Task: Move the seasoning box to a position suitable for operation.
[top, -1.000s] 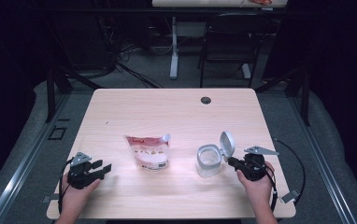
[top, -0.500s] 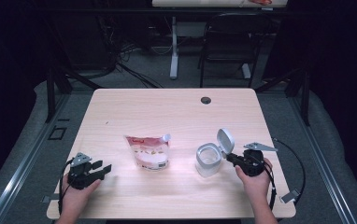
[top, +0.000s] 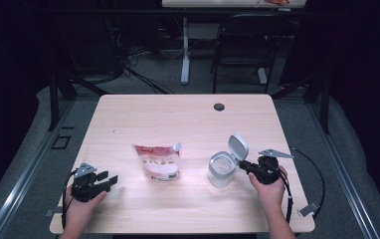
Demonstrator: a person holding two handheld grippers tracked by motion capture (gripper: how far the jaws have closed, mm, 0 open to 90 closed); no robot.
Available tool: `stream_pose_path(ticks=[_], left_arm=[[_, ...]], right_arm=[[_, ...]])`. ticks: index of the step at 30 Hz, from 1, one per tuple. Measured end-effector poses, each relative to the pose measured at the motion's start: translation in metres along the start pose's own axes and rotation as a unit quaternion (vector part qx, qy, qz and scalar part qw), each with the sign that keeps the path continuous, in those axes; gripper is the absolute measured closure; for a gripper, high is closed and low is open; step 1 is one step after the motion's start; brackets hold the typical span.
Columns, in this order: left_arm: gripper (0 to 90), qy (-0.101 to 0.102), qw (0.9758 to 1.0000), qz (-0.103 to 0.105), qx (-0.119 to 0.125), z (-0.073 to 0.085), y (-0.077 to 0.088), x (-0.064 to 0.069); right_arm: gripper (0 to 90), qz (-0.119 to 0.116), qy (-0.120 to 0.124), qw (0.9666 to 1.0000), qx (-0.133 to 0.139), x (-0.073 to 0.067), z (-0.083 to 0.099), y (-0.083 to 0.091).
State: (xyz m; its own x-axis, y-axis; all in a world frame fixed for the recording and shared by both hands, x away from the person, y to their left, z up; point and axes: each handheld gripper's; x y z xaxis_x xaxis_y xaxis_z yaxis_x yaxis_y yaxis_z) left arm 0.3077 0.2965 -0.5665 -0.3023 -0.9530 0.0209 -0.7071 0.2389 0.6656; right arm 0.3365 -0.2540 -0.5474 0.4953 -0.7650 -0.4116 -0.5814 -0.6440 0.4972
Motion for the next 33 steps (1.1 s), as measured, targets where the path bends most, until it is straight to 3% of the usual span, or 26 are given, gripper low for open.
stream_pose_path(ticks=[9, 18, 24, 33], left_arm=[[50.7, 0.005, 1.0000, 0.000, -0.001, 0.001, 0.000, -0.001], [52.0, 0.006, 1.0000, 0.005, 0.002, 0.000, 0.003, -0.002], [53.1, 0.013, 0.9999, 0.007, 0.008, 0.000, 0.004, -0.002], [48.6, 0.017, 0.9997, 0.012, 0.014, -0.002, 0.007, -0.001]], right_arm=[[79.6, 0.003, 0.020, 0.9998, -0.005, -0.001, -0.002, -0.003], [68.8, 0.025, 0.013, 0.9996, -0.009, 0.005, 0.004, 0.008], [64.4, 0.021, 0.009, 0.9997, -0.002, 0.007, 0.006, 0.016], [64.2, 0.029, 0.039, 0.9988, -0.003, -0.004, 0.005, 0.021]])
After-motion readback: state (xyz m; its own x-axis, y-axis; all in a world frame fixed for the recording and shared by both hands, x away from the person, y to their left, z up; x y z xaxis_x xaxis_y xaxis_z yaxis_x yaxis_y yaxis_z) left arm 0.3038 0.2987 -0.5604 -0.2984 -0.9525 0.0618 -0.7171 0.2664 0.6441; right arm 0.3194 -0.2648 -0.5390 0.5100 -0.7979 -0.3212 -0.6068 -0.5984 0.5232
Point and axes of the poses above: each handheld gripper's, and its own axes: y roughly backward along the jaws, z roughly out of its underside, x roughly to its right, and after that the axes turned 11 degrees about -z, right-handed
